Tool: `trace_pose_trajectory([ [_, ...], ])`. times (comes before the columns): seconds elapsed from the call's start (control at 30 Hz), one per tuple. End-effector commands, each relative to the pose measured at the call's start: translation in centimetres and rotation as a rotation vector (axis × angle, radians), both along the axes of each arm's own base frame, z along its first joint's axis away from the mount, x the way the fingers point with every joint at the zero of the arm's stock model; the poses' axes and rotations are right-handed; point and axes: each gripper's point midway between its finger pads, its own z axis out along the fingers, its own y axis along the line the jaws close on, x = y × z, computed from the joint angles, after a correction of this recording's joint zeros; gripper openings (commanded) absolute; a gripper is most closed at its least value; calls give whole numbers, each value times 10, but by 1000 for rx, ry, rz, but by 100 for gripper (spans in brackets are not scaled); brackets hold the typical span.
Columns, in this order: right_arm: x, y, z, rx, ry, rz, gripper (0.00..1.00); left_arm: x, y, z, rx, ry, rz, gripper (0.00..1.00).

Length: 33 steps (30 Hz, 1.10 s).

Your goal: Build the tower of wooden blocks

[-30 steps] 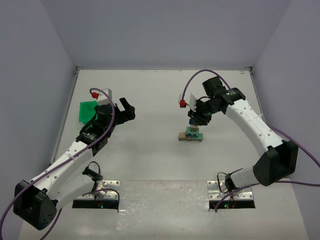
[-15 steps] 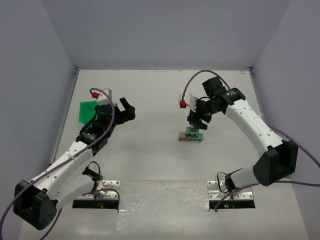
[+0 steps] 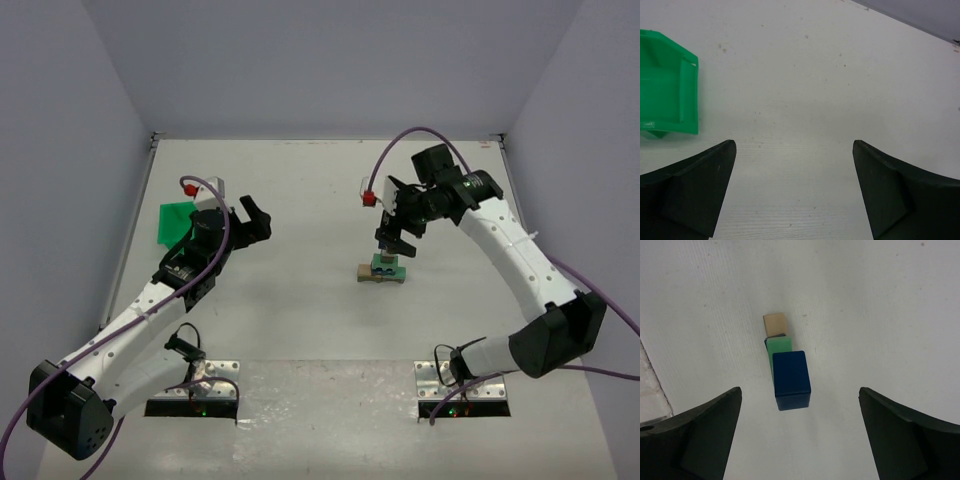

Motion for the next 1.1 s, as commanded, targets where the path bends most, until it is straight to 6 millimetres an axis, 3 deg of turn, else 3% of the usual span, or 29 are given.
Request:
trace_pose_trajectory([
  [0.0,2,2,80,89,-195,-22,99,4,-3,41,-45,-99,-11,100],
  [0.1,10,-1,121,148,-326,-85,99,8,2,38,-48,-80,34,100],
  [0.23,32,-8,156,247,-426,-269,99,20,4,31,-25,-40,72,100],
  [0.33,51,-14,172,338,-470,-405,99,27,7,32,-3,-37,97,100],
  [0.43,69,-38,162,356,-430,-603,99,33,12,25,40,-18,130,100],
  [0.5,82,-61,149,393,-374,-743,99,34,17,21,56,-13,156,100],
  [0.57,92,-87,122,375,-327,-873,99,38,21,14,79,-5,181,100],
  [0.63,102,-132,89,363,-254,-1068,99,42,18,11,84,-7,171,100],
  [0.7,101,-175,52,382,-150,-1266,99,45,15,7,91,-3,152,100],
  [0.73,97,-185,32,389,-101,-1319,99,46,12,6,102,-6,133,100],
  [0.77,97,-196,30,410,-101,-1366,99,47,12,6,101,-11,129,100],
  [0.8,92,-212,15,419,-81,-1436,99,47,12,6,108,-11,128,100],
  [0.87,78,-224,-21,413,-28,-1525,99,46,16,5,118,-14,145,100],
  [0.9,75,-230,-26,426,-31,-1548,99,45,18,3,119,-20,153,100],
  [1.07,40,-237,-90,416,15,-1701,99,44,20,-2,109,-47,164,100],
])
